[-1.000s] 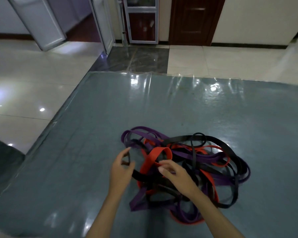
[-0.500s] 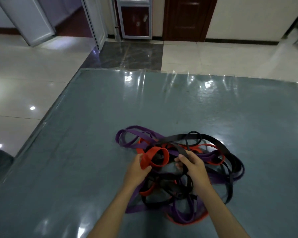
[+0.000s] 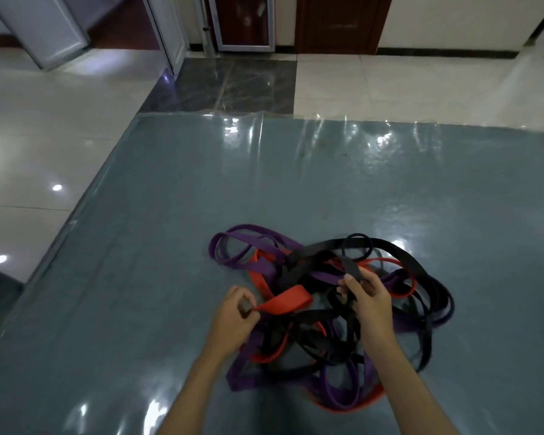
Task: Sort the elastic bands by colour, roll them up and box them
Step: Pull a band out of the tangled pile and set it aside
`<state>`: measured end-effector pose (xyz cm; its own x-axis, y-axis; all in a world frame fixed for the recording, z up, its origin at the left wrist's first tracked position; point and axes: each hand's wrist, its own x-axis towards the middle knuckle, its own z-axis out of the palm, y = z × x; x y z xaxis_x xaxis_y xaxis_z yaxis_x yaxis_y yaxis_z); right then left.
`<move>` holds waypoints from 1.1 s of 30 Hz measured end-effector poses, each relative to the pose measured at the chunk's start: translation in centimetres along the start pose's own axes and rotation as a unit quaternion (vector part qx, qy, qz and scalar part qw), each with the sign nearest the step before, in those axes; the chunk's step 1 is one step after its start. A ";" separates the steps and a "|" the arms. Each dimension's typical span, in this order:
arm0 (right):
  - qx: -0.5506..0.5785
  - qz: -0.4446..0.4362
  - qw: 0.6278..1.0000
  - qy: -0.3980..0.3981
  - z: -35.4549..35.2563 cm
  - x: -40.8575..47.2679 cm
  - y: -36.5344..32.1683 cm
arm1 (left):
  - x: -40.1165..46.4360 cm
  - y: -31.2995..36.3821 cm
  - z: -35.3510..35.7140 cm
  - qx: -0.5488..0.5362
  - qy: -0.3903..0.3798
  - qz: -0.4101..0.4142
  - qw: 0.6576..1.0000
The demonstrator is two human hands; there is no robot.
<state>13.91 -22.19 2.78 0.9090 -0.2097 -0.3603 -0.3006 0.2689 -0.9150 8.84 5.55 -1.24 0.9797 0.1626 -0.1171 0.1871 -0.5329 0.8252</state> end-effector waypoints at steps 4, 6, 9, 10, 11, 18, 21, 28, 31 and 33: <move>-0.013 0.004 1.000 0.015 -0.7 0.5 0.4 | -1.2 -2.5 -3.3 -0.163 0.140 -0.117 0.970; -0.029 0.009 1.000 0.005 -1.0 0.6 0.6 | -1.8 -3.7 -4.5 -0.257 0.217 -0.170 0.926; -0.047 0.014 0.999 -0.019 -1.4 0.4 0.7 | -2.8 -5.6 -5.4 -0.341 0.274 -0.255 0.862; -0.058 0.014 0.998 -0.027 -1.5 0.3 0.8 | -3.0 -6.5 -5.4 -0.354 0.282 -0.293 0.842; -0.069 0.013 0.997 -0.035 -1.6 0.2 0.8 | -3.2 -7.2 -5.4 -0.361 0.281 -0.331 0.825; -0.164 0.004 0.983 -0.085 -1.9 -1.0 0.9 | -4.3 -5.6 -3.5 -0.070 0.287 -0.314 0.902; -0.203 -0.027 0.971 -0.123 -1.4 -2.5 0.5 | -4.5 -2.1 -1.2 -0.022 0.212 -0.097 0.972; -0.317 -0.092 0.876 -0.352 -0.6 -7.0 0.2 | -4.7 5.4 3.2 -0.192 -0.169 0.036 0.966; -0.268 -0.124 0.909 -0.294 -1.5 -8.0 0.5 | -4.8 6.4 2.8 -0.200 -0.068 0.036 0.977; -0.265 -0.127 0.937 -0.190 -2.7 -7.8 1.2 | -5.1 6.8 1.9 -0.190 0.031 0.004 0.981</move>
<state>5.70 -22.79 3.98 0.9776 0.1728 -0.1198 -0.0700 -0.2700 -0.9603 5.30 -0.45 3.96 0.9726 0.2165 -0.0850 0.1270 -0.1881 0.9739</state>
